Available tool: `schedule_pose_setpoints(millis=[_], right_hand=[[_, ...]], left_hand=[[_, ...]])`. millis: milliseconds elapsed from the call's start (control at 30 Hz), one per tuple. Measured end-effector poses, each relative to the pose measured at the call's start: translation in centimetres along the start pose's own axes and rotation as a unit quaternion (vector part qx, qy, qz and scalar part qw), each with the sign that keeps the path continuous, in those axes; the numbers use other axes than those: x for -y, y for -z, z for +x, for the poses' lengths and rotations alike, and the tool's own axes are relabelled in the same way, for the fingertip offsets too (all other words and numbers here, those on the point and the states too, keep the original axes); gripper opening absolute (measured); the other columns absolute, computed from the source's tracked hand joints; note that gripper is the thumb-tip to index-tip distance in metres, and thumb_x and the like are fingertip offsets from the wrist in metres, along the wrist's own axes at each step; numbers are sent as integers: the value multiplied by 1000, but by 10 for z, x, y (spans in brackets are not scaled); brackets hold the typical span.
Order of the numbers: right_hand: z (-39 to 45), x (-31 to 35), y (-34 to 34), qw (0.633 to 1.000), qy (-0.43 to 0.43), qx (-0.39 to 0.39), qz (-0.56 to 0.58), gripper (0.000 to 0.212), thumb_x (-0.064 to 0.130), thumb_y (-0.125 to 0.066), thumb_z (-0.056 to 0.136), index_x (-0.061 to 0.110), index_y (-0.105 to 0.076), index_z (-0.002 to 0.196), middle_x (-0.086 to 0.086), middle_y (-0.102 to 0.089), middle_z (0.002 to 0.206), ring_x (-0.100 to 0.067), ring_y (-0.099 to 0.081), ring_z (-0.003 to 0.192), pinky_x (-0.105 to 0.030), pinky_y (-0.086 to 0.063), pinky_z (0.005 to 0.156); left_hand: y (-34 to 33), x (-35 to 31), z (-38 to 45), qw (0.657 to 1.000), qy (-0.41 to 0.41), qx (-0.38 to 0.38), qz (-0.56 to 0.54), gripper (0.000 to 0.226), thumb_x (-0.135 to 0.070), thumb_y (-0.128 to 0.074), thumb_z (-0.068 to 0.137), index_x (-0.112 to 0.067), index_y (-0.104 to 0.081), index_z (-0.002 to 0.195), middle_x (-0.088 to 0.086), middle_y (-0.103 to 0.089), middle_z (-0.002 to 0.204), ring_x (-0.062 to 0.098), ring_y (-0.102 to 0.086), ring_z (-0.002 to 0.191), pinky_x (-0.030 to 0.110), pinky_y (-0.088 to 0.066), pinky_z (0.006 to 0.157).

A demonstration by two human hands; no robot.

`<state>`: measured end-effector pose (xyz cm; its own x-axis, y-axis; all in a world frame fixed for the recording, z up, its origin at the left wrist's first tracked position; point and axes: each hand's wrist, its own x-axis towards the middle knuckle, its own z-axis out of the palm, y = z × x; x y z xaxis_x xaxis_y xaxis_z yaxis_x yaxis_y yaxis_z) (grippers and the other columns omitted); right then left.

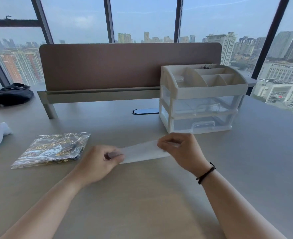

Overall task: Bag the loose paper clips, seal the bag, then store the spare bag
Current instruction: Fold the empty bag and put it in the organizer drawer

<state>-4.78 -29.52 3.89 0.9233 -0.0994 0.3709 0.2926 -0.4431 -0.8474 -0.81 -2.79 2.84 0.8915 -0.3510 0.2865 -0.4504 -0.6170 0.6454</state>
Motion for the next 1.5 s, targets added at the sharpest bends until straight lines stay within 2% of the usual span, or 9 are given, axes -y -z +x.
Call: schedule_pose_setpoints(millis=[167, 400, 533, 667, 767, 1167, 1333, 1433, 1500], right_hand=[[8, 10, 34, 963, -99, -33, 250, 9, 8, -74, 83, -1, -72, 83, -8, -68, 65, -9, -50, 46, -21, -49, 47], [35, -24, 74, 944, -254, -21, 211, 18, 11, -76, 83, -3, -74, 93, -15, -70, 75, -18, -59, 57, -23, -48, 51], [43, -53, 91, 881, -332, -87, 325, 34, 16, -70, 91, -7, -63, 115, -11, -71, 70, -15, -66, 52, -25, -55, 49], [60, -89, 101, 775, -320, -166, 519, 61, 26, -64, 94, -3, -38, 140, -29, -57, 130, -38, -64, 112, -44, -53, 95], [70, -100, 103, 729, -308, -173, 587, 69, 31, -63, 95, 2, -30, 148, -29, -53, 131, -42, -59, 117, -49, -48, 102], [50, -94, 104, 720, -301, -171, 601, 67, 36, -62, 94, 8, -34, 148, -24, -55, 131, -37, -62, 110, -43, -54, 80], [19, -79, 109, 726, -318, -182, 581, 60, 41, -55, 98, 3, -40, 143, -17, -59, 131, -29, -65, 104, -38, -56, 73], [-3, -78, 111, 730, -315, -167, 583, 61, 44, -56, 96, 2, -46, 139, -19, -60, 134, -34, -64, 113, -47, -50, 99], [-14, -73, 113, 712, -315, -192, 597, 53, 41, -56, 97, 4, -45, 134, -25, -57, 130, -38, -62, 108, -50, -47, 103]], left_hand=[[-9, -41, 8, 940, 51, -38, -335, 21, -20, -70, 85, -1, -74, 76, 9, -73, 72, 17, -66, 66, 24, -52, 63], [-62, -91, 33, 849, 234, 64, -469, 18, -7, -58, 92, 0, -73, 99, 10, -77, 91, 10, -73, 63, 14, -52, 49], [-87, -88, 48, 853, 269, 59, -443, 17, 0, -56, 93, 8, -68, 103, 18, -76, 80, 18, -71, 57, 21, -55, 49], [-97, -87, 50, 870, 259, 44, -417, 16, -4, -54, 96, -1, -68, 89, 14, -77, 79, 17, -73, 61, 18, -53, 48], [-96, -88, 50, 862, 261, 30, -434, 15, -8, -54, 97, -5, -64, 87, 9, -76, 72, 15, -72, 58, 20, -53, 47], [-80, -97, 38, 847, 249, 5, -469, 26, -15, -58, 95, -9, -76, 76, 1, -73, 79, 7, -67, 62, 13, -50, 47], [-70, -118, 39, 811, 217, 30, -542, 26, -21, -54, 94, -14, -78, 99, 5, -69, 79, 17, -68, 64, 25, -55, 52], [-69, -143, 50, 781, 201, 38, -590, 29, -21, -49, 96, -18, -72, 114, 9, -70, 105, 25, -70, 85, 31, -58, 64], [-73, -163, 62, 758, 204, 39, -618, 26, -17, -47, 99, -17, -72, 108, 4, -76, 98, 21, -75, 75, 24, -57, 51]])
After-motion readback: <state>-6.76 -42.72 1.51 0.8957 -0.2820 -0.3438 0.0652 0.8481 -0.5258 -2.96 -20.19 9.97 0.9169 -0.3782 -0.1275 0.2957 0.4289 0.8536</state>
